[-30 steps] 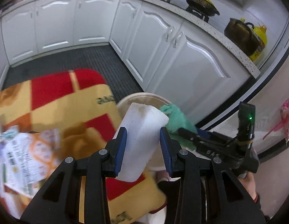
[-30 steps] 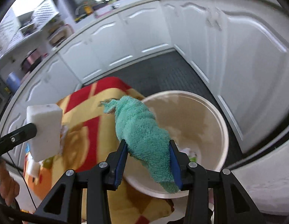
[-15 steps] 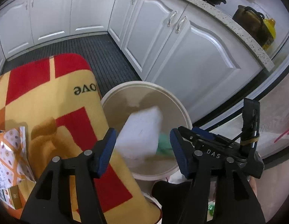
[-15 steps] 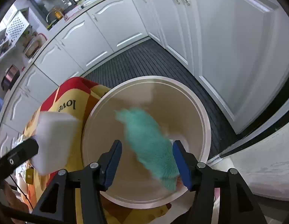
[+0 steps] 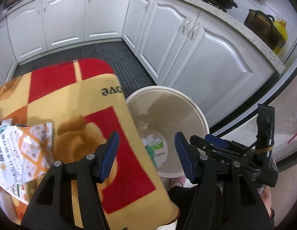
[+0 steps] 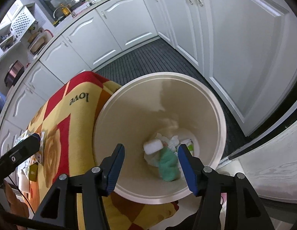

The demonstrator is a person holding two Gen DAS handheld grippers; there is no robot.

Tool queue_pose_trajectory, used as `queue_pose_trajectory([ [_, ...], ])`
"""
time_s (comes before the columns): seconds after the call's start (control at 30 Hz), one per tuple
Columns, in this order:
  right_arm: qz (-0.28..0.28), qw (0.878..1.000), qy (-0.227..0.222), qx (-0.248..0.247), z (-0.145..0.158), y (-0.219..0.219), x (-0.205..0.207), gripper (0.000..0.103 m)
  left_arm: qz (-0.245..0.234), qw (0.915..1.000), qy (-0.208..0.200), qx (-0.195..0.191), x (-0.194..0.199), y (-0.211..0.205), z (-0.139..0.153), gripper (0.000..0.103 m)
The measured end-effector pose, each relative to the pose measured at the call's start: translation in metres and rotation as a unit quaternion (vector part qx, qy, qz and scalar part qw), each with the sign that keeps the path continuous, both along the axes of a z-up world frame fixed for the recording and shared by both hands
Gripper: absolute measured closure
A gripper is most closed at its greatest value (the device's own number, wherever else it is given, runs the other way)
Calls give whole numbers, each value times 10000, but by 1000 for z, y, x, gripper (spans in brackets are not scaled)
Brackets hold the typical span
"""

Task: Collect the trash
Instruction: 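Return to the table and grasp the white sponge with the left gripper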

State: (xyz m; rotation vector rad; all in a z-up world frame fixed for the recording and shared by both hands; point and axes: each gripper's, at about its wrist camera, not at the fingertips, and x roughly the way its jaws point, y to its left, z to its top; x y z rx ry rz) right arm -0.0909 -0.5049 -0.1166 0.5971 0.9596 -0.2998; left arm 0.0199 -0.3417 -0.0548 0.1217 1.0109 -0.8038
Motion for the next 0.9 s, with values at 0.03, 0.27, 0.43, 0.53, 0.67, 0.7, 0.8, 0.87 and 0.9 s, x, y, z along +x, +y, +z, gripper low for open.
queue_pose_trajectory([
  [0.03,31,10000,-5,-20,2,4,0,47,33,10000,-33,14,0,4,1,44],
  [0.27,293,9993,-138,-208,19,31,6,38,307,9984,-422,235,-4,35,9,44],
  [0.43,601,9974,-290,-287,36,61,15,38,608,9969,-403,290,0,69,10,44],
  [0.53,829,9955,-337,-325,41,81,20,37,759,9961,-344,282,1,93,10,44],
  [0.67,1164,9919,-392,-314,47,109,28,37,903,9946,-400,332,0,127,14,44],
  [0.7,1280,9905,-392,-300,47,119,31,37,945,9940,-415,358,0,138,14,44],
  [0.8,1562,9867,-378,-249,48,143,40,37,1069,9925,-399,438,0,167,15,44],
  [0.87,1699,9844,-385,-226,48,156,46,37,1195,9906,-410,515,0,188,14,44],
  [0.9,1774,9831,-397,-207,48,163,49,37,1258,9896,-420,550,-1,197,13,44],
])
